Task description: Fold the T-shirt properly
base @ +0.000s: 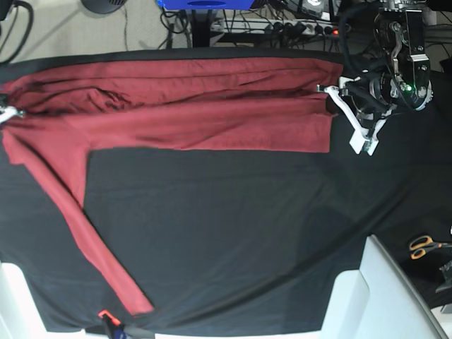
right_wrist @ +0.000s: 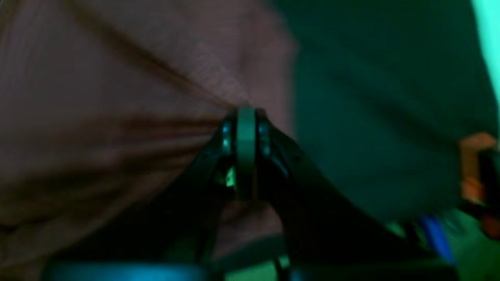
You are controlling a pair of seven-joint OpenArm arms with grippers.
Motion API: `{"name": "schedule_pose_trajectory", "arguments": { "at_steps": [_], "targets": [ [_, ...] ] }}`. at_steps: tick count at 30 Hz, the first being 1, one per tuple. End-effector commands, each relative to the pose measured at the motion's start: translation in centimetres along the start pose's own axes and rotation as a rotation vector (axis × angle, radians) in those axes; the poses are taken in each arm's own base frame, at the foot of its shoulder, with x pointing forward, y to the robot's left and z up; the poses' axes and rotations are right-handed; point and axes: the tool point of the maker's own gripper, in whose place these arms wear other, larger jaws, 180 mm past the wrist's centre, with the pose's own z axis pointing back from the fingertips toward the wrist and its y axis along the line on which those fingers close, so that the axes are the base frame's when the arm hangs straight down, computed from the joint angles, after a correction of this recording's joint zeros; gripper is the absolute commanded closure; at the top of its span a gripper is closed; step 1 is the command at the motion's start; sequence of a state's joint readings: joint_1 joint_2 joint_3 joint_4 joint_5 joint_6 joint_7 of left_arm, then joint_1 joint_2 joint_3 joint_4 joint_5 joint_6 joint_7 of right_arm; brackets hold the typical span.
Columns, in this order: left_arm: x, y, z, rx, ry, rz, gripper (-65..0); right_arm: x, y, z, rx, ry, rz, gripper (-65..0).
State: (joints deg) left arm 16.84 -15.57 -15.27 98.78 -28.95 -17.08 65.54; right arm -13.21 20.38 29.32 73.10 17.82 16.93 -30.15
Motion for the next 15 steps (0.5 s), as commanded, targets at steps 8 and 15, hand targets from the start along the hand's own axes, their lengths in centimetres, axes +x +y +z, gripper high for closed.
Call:
{"name": "schedule_pose_trajectory", "arguments": {
  "at_steps": [8, 15],
  "targets": [
    [0.3, 0.2, 0.5, 0.004, -0.015, -0.014, 0.0, 1.1, 0.0, 0.2, 0.005, -0.024, 0.013, 0.0],
    [-1.0, -0.7, 0.0, -0.012, 0.0, 0.015, 0.0, 1.0, 0.1, 0.2, 0.006, -0.02, 0.011, 0.0]
  ]
}}
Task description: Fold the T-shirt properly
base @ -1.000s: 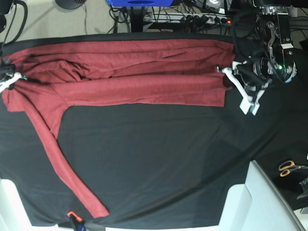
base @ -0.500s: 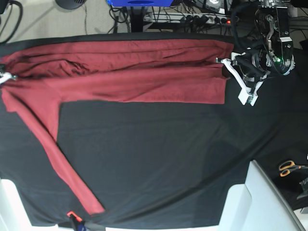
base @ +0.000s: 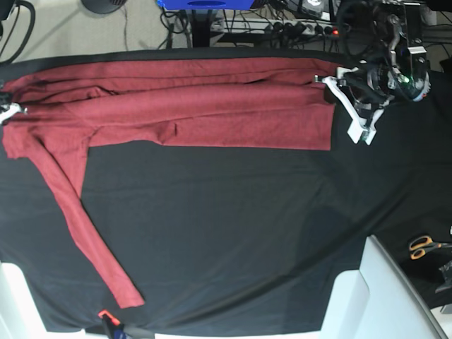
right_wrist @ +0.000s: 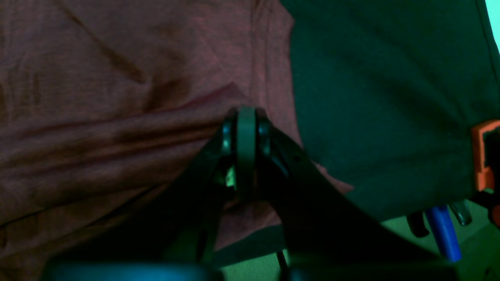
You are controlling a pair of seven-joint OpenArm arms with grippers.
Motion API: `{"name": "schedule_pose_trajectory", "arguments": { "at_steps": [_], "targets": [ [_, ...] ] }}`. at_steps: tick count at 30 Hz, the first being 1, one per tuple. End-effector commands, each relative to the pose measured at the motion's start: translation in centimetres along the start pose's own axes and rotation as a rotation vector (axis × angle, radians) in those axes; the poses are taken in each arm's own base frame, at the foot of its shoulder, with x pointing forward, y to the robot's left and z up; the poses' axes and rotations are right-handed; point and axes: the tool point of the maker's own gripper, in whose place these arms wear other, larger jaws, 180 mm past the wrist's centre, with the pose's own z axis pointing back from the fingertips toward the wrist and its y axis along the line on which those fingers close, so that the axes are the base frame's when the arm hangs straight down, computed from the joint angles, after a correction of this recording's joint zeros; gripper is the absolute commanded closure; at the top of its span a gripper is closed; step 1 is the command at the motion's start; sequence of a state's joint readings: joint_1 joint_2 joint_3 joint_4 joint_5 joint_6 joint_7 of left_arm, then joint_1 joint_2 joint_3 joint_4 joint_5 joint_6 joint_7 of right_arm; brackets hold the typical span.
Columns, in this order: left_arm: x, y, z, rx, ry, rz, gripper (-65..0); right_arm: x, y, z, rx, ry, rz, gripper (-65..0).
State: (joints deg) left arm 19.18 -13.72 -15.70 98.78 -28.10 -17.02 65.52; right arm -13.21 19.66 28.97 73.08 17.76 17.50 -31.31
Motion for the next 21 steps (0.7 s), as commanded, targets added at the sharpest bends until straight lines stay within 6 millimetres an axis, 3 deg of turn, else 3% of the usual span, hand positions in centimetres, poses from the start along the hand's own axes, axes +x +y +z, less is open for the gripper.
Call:
{"name": "schedule_pose_trajectory", "arguments": {
  "at_steps": [1, 2, 5, 9, 13, 21],
  "targets": [
    [1.1, -0.2, 0.4, -0.008, -0.038, -0.01, 0.0, 1.8, -0.7, 0.4, -0.014, -0.045, 0.009, 0.0],
    [1.2, -0.4, 0.3, -0.012, -0.044, -0.012, 0.0, 1.6, -0.7, 0.4, -0.014, -0.038, 0.009, 0.0],
    [1.6, -0.8, 0.2, -0.024, -0.066, -0.007, 0.0, 1.5, -0.6, 0.4, -0.01, -0.003, 0.003, -9.9],
    [1.5, -0.9, 0.2, -0.023, -0.065, -0.006, 0.0, 4.3, -0.2, 1.5, -0.012, -0.073, 0.029, -23.6],
    [1.5, -0.8, 0.2, -0.02, -0.064, -0.007, 0.0, 6.4, 0.3, 2.4, -0.012, -0.129, 0.051, -25.7],
    [1.4, -0.8, 0.1, -0.022, -0.061, -0.004, 0.0, 7.8, 1.5, 2.2, 0.009, -0.134, 0.027, -25.7]
  ]
}}
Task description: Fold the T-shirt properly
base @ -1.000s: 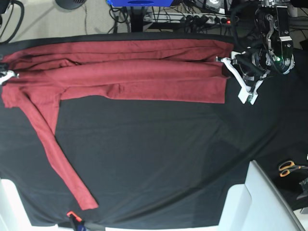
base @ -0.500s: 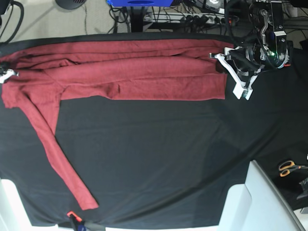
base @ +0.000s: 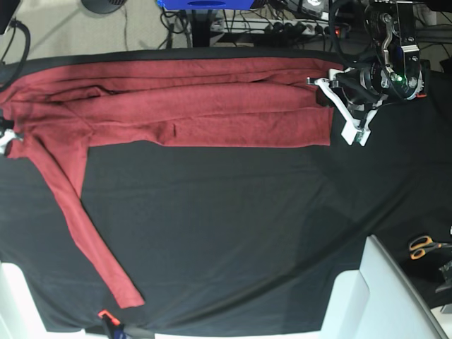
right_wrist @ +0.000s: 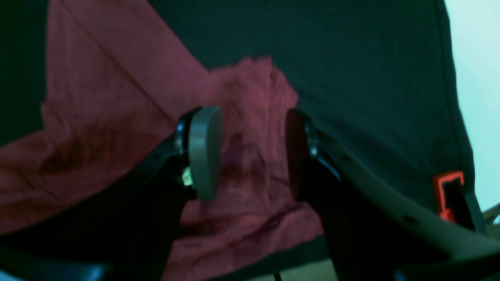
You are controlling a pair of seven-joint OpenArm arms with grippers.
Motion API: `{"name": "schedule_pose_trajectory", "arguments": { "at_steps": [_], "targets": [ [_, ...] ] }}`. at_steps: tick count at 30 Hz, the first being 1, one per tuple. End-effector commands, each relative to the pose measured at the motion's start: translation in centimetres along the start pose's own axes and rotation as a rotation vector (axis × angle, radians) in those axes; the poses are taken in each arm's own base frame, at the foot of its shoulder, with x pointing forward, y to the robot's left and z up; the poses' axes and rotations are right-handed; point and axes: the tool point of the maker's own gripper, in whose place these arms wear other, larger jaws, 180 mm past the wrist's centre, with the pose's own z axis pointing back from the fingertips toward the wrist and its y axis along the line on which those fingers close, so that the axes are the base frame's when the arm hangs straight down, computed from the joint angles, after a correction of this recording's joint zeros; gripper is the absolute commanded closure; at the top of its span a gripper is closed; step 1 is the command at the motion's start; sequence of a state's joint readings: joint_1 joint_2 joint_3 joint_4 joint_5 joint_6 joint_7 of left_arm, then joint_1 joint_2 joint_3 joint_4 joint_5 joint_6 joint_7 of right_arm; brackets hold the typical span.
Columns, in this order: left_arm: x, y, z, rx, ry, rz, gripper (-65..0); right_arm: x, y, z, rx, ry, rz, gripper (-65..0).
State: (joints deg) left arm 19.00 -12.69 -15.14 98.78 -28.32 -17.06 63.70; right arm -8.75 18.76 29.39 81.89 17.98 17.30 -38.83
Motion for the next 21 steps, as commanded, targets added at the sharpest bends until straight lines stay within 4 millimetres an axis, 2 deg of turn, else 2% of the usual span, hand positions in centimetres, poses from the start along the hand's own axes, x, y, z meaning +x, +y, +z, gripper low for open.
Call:
{"name": "schedule_pose_trajectory", "arguments": {
  "at_steps": [1, 4, 8, 13, 16, 19, 21],
  "targets": [
    [0.8, 0.1, 0.4, 0.002, -0.024, -0.009, 0.0, 1.8, -0.3, 0.4, -0.007, -0.053, 0.002, -25.7],
    [0.8, 0.2, 0.4, 0.004, -0.024, -0.011, 0.0, 1.9, 0.2, 0.2, 0.002, -0.052, 0.001, -25.7],
    [0.4, 0.4, 0.5, 0.008, -0.017, -0.012, 0.0, 3.6, 0.6, 0.1, 0.011, -0.088, -0.005, -25.8],
    [0.6, 0.6, 0.7, 0.014, -0.024, -0.009, -30.8, 7.5, 1.3, 0.0, 0.027, -0.164, -0.021, -25.8],
    [0.9, 0.7, 0.7, 0.017, -0.032, -0.011, -46.9, 9.7, 3.9, -0.8, 0.079, -0.181, 0.025, -25.8],
    [1.1, 1.2, 0.9, 0.028, -0.032, -0.019, -56.9, 10.9, 6.1, -3.1, 0.128, -0.137, 0.077, -25.8],
    [1.2, 1.8, 1.2, 0.041, -0.031, -0.025, -59.2, 11.9, 7.7, -4.7, 0.159, -0.105, 0.087, -25.8]
  ]
}}
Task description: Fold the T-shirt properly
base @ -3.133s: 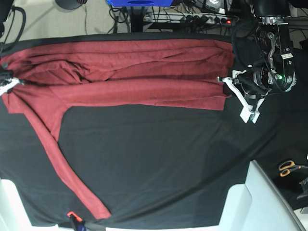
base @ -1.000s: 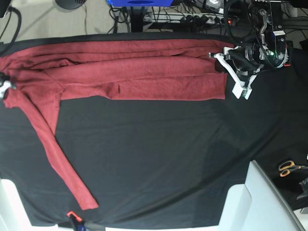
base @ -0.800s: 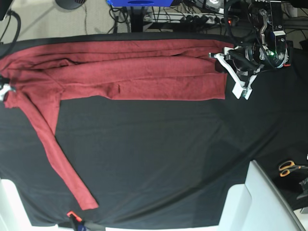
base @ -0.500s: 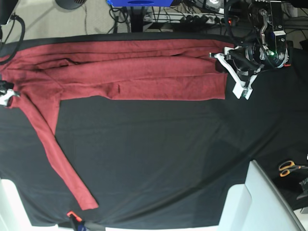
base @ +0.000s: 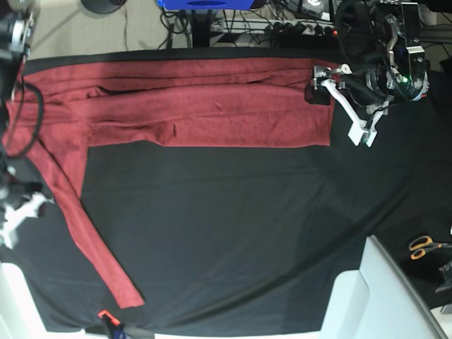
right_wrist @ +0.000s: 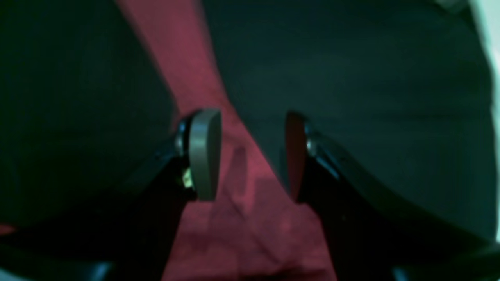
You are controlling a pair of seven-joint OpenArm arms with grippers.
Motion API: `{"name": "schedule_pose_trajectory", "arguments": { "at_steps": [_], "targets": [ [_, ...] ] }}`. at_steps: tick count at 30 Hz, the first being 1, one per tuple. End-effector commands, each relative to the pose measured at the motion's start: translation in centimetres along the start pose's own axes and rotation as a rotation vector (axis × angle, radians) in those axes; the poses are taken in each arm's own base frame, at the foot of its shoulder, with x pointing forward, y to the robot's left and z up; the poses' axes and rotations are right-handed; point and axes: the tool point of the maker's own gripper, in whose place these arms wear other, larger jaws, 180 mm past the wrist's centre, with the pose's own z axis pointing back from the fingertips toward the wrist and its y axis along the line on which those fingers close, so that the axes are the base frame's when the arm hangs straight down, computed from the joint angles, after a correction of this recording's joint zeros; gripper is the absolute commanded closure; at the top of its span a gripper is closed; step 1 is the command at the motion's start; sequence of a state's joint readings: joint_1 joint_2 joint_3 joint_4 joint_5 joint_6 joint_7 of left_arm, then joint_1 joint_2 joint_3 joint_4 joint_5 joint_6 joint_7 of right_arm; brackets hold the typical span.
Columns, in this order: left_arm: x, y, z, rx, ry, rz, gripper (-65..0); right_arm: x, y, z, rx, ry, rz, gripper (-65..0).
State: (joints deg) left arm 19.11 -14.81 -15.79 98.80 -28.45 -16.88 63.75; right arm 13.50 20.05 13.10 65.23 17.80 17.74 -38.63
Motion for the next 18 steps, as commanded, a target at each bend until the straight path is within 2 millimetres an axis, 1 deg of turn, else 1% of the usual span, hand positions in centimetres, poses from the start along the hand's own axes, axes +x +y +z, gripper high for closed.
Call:
{"name": "schedule_pose_trajectory", "arguments": {
  "at_steps": [1, 2, 3, 7, 9, 12, 14, 15, 16, 18],
  "targets": [
    [1.2, 1.0, 0.9, 0.023, -0.043, -0.001, -59.2, 3.1, -0.7, -0.1, -0.009, -0.063, 0.002, -25.8],
    [1.4, 1.9, 1.2, 0.042, -0.054, 0.018, -59.1, 3.5, -0.3, -1.0, 0.003, -0.063, -0.003, -25.8],
    [1.5, 2.7, 1.7, 0.059, -0.066, 0.041, -59.2, 4.1, -0.3, -1.6, 0.006, -0.071, -0.007, -25.8],
    [1.5, 6.6, 3.8, 0.147, -0.113, 0.13, -59.2, 4.4, 0.6, -4.5, 0.026, -0.043, -0.002, -25.8],
    [1.4, 8.4, 4.8, 0.188, -0.136, 0.17, -59.2, 3.9, 0.9, -5.8, 0.028, -0.028, 0.0, -25.8],
    [1.3, 10.3, 6.1, 0.233, -0.164, 0.216, -59.1, 2.6, 0.6, -6.9, 0.017, -0.027, -0.003, -25.8],
    [0.5, 11.3, 6.9, 0.26, -0.168, 0.248, -58.9, 1.7, 0.5, -7.2, 0.011, -0.024, 0.002, -25.8],
    [0.4, 11.5, 7.0, 0.265, -0.172, 0.255, -58.9, 1.5, 0.6, -7.3, 0.011, -0.026, 0.004, -25.8],
    [0.3, 11.7, 7.2, 0.268, -0.175, 0.256, -58.9, 1.3, 0.9, -7.5, 0.016, -0.026, 0.002, -25.8],
    [0.2, 11.3, 7.1, 0.252, -0.169, 0.215, -58.9, 0.8, 1.2, -7.7, 0.02, -0.026, -0.005, -25.8]
  ]
}}
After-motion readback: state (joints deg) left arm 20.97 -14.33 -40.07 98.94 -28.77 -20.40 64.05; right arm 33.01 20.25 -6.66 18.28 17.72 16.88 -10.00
